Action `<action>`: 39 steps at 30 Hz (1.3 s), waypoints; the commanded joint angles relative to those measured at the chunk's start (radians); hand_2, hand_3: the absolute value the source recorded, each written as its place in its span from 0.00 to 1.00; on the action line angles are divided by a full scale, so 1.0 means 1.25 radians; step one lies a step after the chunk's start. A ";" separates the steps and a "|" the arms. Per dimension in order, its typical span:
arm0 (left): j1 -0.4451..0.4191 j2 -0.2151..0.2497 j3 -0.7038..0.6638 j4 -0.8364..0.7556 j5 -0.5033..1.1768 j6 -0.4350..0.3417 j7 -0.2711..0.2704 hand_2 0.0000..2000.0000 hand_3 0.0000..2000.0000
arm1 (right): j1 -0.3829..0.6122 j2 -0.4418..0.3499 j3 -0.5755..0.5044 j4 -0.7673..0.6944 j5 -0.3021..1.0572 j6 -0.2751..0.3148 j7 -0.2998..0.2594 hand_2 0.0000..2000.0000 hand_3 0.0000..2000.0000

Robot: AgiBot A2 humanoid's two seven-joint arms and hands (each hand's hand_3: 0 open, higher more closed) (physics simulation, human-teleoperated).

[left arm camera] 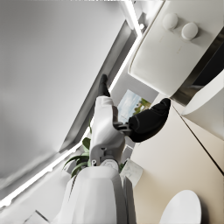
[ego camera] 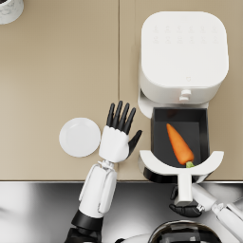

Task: Pick up the carrot and place it into the air fryer

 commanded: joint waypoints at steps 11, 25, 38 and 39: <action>0.083 0.009 -0.250 -0.033 -0.001 -0.026 0.005 0.00 0.00 | 0.244 -0.298 -0.011 -0.178 0.005 0.095 -0.003 1.00 1.00; 0.102 0.010 -0.253 -0.018 -0.001 -0.027 0.005 0.00 0.00 | 0.496 -0.488 -0.109 -0.635 0.011 0.190 0.004 1.00 1.00; 0.082 0.011 -0.232 0.015 -0.001 -0.027 0.005 0.00 0.00 | 0.583 -0.513 -0.007 -0.826 0.010 0.170 0.031 1.00 1.00; 0.085 0.012 -0.228 0.018 -0.001 -0.027 0.005 0.00 0.00 | 0.587 -0.512 -0.001 -0.822 0.010 0.161 0.037 1.00 1.00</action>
